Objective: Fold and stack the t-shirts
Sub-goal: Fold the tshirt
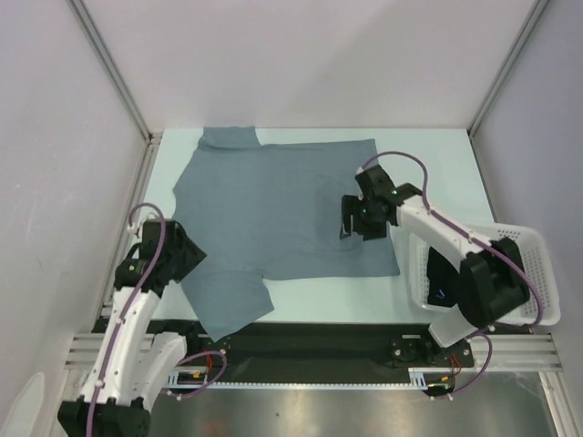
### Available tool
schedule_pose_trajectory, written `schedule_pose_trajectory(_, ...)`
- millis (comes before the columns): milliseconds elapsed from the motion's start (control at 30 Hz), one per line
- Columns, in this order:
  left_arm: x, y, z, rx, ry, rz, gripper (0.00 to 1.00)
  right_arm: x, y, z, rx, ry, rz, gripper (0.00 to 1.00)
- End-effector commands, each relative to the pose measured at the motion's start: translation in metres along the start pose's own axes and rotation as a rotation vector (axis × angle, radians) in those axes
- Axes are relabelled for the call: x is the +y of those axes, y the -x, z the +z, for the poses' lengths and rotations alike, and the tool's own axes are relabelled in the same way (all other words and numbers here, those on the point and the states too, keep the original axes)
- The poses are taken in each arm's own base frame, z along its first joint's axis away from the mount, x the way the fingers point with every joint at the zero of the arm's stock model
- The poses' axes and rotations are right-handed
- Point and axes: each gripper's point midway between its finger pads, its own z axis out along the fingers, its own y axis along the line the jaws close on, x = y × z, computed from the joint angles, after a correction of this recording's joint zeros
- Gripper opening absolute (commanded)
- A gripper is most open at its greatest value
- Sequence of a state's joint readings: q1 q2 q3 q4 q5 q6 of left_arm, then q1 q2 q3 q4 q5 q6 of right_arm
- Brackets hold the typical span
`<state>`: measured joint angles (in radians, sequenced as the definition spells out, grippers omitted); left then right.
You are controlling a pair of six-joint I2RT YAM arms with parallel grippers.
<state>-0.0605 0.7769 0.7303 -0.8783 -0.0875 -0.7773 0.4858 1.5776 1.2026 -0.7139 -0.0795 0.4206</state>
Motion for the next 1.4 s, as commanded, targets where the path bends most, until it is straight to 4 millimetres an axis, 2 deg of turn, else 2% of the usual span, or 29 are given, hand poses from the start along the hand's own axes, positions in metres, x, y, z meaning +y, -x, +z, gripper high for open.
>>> schedule_pose_trajectory(0,0.044,-0.023,-0.011,0.031,0.189,-0.124,0.56,0.014,-0.003,-0.023,-0.066,0.102,0.035,0.71)
schedule_pose_trajectory(133,0.064,-0.054,-0.001,0.163,0.29,-0.156,0.63,0.011,-0.034,-0.032,-0.034,0.119,0.039,0.72)
schedule_pose_trajectory(200,0.074,-0.054,0.003,0.167,0.356,-0.142,0.65,0.011,-0.04,-0.035,-0.042,0.125,0.029,0.72)
schedule_pose_trajectory(267,0.069,-0.045,0.002,0.146,0.337,-0.149,0.65,0.008,-0.045,-0.041,-0.05,0.127,0.022,0.72)
schedule_pose_trajectory(333,0.064,-0.029,0.004,0.1,0.305,-0.165,0.64,0.006,-0.045,-0.049,-0.071,0.129,0.023,0.72)
schedule_pose_trajectory(367,0.064,-0.026,0.006,0.097,0.293,-0.162,0.55,0.004,-0.047,-0.05,-0.074,0.126,0.024,0.72)
schedule_pose_trajectory(433,0.07,-0.028,0.014,0.136,0.314,-0.178,0.49,0.002,-0.046,-0.053,-0.092,0.133,0.033,0.72)
schedule_pose_trajectory(567,0.081,-0.052,0.019,0.208,0.366,-0.243,0.59,0.0,-0.042,-0.058,-0.133,0.178,0.076,0.73)
schedule_pose_trajectory(633,0.08,-0.052,0.023,0.208,0.355,-0.293,0.59,-0.007,-0.04,-0.054,-0.135,0.183,0.108,0.73)
schedule_pose_trajectory(733,0.087,-0.059,0.029,0.222,0.386,-0.329,0.48,-0.01,-0.035,-0.054,-0.14,0.196,0.114,0.73)
schedule_pose_trajectory(767,0.09,-0.059,0.029,0.221,0.408,-0.331,0.4,-0.012,-0.032,-0.054,-0.147,0.193,0.118,0.73)
schedule_pose_trajectory(867,0.094,-0.062,0.033,0.225,0.429,-0.342,0.33,-0.019,-0.027,-0.053,-0.158,0.197,0.137,0.73)
schedule_pose_trajectory(1067,0.107,-0.063,0.032,0.248,0.542,-0.337,0.46,-0.027,-0.023,-0.054,-0.171,0.197,0.155,0.73)
schedule_pose_trajectory(1167,0.107,-0.062,0.04,0.223,0.527,-0.348,0.51,-0.028,-0.023,-0.055,-0.177,0.202,0.167,0.73)
schedule_pose_trajectory(1367,0.104,-0.065,0.055,0.204,0.481,-0.376,0.5,-0.03,-0.03,-0.056,-0.188,0.201,0.188,0.73)
